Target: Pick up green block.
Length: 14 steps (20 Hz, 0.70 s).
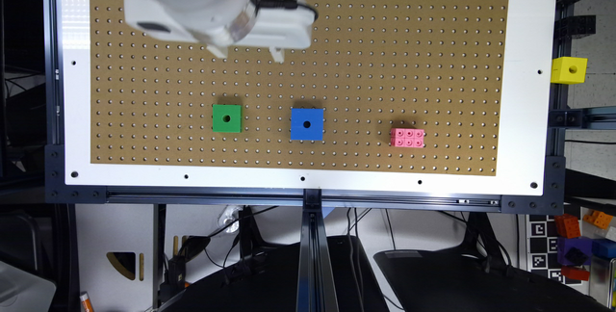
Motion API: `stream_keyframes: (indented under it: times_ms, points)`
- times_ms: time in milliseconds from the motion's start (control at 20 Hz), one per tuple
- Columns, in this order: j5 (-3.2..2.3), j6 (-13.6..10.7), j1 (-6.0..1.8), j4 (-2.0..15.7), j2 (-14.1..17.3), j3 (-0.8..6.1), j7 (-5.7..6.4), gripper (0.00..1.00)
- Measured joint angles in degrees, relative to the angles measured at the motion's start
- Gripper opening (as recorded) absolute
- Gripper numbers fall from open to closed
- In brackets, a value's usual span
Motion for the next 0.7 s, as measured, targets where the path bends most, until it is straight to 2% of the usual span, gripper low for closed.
stream_keyframes:
  times_ms: [150, 550, 700]
  points:
    - [0.0, 0.0, -1.24, 2.27, 2.13, 0.0, -1.19, 1.0]
    - [0.0, -0.01, -3.71, 5.64, 4.3, 0.0, -3.53, 1.0]
    - [0.0, -0.01, -4.79, 8.19, 6.35, -0.01, -4.6, 1.0]
